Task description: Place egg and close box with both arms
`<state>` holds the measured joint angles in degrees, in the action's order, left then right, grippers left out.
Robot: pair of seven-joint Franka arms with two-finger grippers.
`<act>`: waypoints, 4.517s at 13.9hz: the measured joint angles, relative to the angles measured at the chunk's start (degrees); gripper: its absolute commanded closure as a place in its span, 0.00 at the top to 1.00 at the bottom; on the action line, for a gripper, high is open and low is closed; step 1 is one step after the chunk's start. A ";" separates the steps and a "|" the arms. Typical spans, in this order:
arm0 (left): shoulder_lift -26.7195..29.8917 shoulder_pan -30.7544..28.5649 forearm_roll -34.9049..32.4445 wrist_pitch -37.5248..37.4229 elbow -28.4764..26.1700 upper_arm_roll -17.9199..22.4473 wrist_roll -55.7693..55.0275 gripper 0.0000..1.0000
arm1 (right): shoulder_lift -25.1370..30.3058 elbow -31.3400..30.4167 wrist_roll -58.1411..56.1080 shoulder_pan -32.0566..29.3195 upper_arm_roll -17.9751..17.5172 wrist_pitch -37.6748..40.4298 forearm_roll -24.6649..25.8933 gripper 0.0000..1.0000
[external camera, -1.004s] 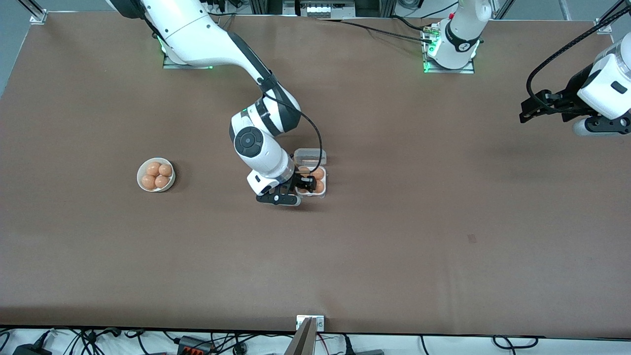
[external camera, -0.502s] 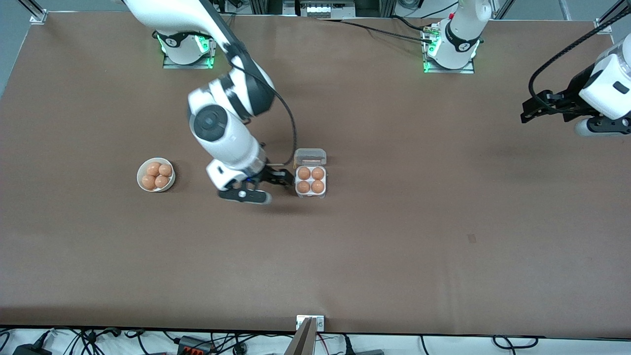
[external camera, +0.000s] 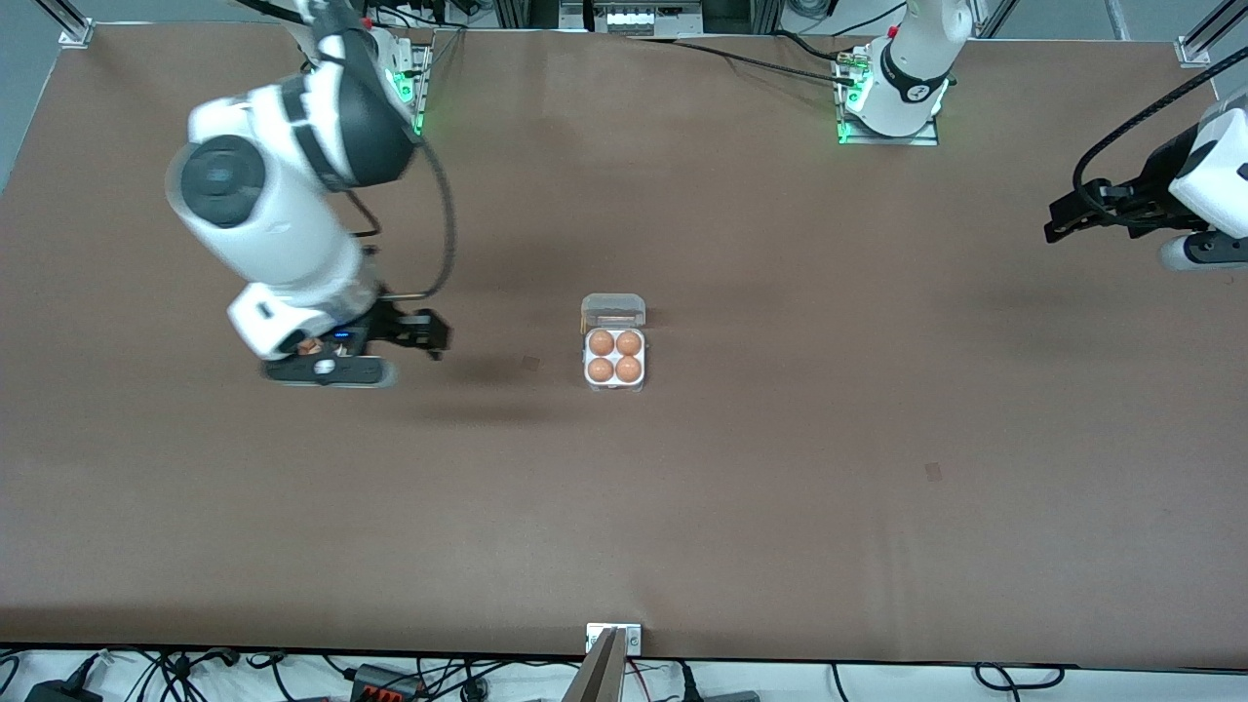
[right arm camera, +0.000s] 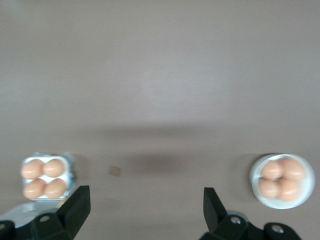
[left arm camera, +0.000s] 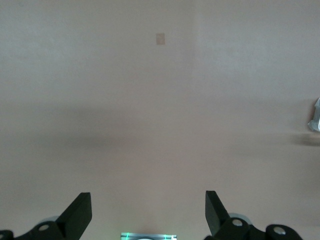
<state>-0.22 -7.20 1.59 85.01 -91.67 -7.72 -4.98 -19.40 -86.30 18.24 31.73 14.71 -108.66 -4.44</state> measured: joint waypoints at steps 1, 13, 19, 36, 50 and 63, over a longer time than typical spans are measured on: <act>0.00 0.00 0.00 -0.21 0.00 -0.03 0.08 0.85 | 0.70 0.07 -1.66 -0.59 1.18 1.12 0.00 1.00; 0.02 0.08 0.00 -0.58 0.00 -0.32 0.16 0.00 | 4.82 5.23 -13.00 -18.11 -1.91 8.22 0.22 1.00; 0.04 0.22 0.50 -2.30 0.01 -4.08 -3.38 0.00 | 8.50 5.26 -16.17 -28.11 -10.97 12.52 3.74 1.00; -18.66 13.71 3.41 12.91 0.67 -22.28 -18.57 0.00 | 18.06 -8.66 -20.25 -28.67 -9.04 10.99 4.58 1.00; -39.26 27.97 -3.61 26.44 7.60 -22.02 -32.84 0.00 | 18.39 -8.11 -20.26 -29.46 -9.31 10.47 4.61 1.00; -47.59 34.07 -5.56 30.20 14.16 -16.87 -34.43 0.00 | 18.56 -8.11 -20.26 -32.70 -12.70 11.65 4.61 1.00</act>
<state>-47.81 26.87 -3.97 115.21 -77.51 -24.59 -39.41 -0.84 -94.41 -2.02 -0.97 2.01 -97.02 0.18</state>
